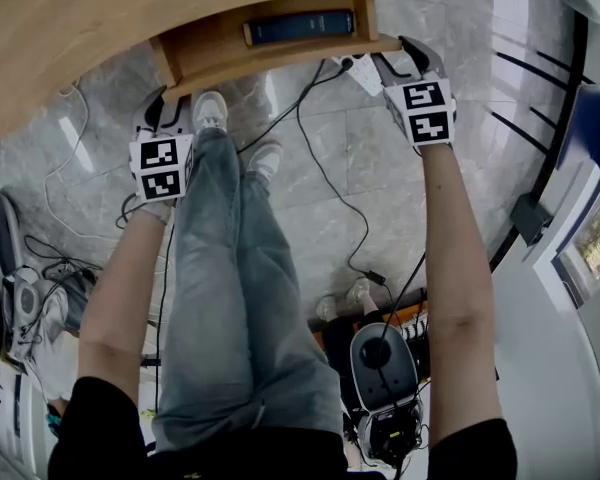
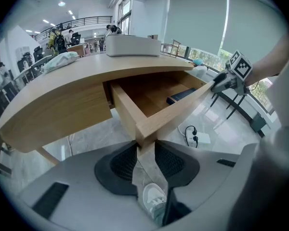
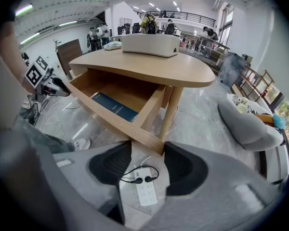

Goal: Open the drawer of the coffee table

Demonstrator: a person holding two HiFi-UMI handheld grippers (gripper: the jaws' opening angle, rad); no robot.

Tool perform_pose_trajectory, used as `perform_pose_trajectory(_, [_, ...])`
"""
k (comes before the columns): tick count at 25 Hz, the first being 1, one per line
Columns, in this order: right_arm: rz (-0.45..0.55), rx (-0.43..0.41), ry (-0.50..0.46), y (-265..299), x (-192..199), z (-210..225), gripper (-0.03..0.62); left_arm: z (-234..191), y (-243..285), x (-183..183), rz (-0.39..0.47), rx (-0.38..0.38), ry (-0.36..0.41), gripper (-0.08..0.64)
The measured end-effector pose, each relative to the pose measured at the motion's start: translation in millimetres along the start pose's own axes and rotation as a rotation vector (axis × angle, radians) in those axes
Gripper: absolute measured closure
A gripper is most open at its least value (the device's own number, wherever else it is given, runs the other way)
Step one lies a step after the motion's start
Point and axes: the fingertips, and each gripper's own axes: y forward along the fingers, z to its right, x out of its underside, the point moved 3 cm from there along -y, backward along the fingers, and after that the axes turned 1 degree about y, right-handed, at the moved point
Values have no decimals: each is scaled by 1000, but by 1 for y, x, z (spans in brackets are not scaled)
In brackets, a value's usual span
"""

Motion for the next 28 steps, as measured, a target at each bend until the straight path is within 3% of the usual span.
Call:
perform_pose_trajectory(19, [-32,-8,22,-19,58,-42,393,29,-18,52,-55,21,9,431])
perform_pose_trajectory(28, [-40,-1,22,-17,63,-43,394,32,-15,55,-49,15,6,431])
